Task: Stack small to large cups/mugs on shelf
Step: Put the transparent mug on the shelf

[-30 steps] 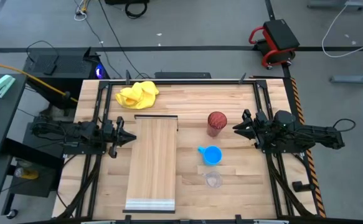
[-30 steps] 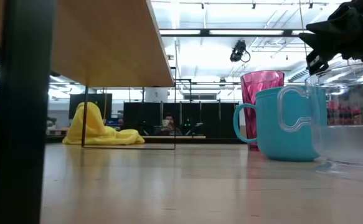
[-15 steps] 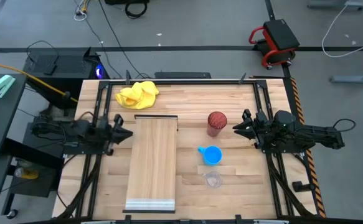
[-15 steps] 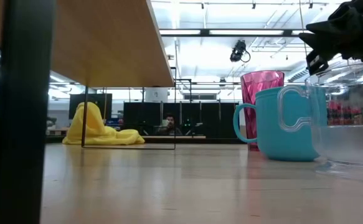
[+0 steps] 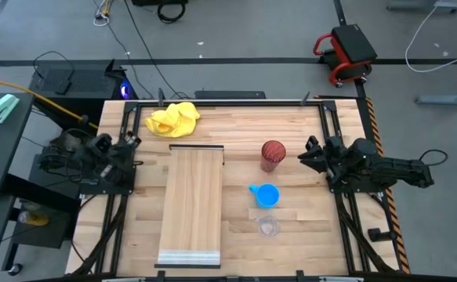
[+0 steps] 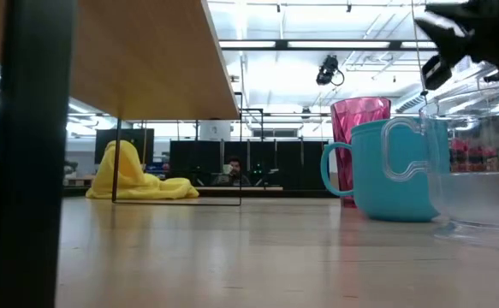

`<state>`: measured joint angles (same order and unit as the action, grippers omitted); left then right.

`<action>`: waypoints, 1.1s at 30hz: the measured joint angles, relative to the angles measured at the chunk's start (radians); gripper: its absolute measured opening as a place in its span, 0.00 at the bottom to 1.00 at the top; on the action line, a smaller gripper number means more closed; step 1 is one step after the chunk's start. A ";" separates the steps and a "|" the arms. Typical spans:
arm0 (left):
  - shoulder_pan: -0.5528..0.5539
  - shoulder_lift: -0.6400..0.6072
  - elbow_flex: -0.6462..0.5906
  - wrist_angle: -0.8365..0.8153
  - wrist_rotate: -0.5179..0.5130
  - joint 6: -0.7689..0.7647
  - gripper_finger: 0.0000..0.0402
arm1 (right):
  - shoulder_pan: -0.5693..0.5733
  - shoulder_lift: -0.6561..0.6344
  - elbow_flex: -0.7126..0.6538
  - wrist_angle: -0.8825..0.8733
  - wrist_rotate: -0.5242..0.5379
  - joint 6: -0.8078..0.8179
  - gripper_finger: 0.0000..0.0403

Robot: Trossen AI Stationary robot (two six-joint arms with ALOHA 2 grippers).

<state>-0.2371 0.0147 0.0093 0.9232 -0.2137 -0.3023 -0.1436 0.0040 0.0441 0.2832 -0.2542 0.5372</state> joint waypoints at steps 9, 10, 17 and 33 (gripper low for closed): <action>0.000 0.000 0.000 0.173 -0.004 0.014 0.07 | 0.000 0.000 0.003 0.363 0.180 0.467 0.23; 0.000 0.000 0.000 0.194 -0.004 0.024 0.07 | 0.000 0.000 0.010 0.385 0.193 0.499 0.23; 0.000 0.000 0.000 0.251 -0.004 0.079 0.09 | 0.000 0.009 0.181 0.407 0.208 0.512 0.23; 0.000 0.000 0.001 0.248 -0.004 0.115 0.08 | 0.000 0.509 1.022 -0.058 -0.198 0.313 0.23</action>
<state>-0.2369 0.0147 0.0101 1.1713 -0.2174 -0.1871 -0.1436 0.5127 1.0662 0.2250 -0.4521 0.8498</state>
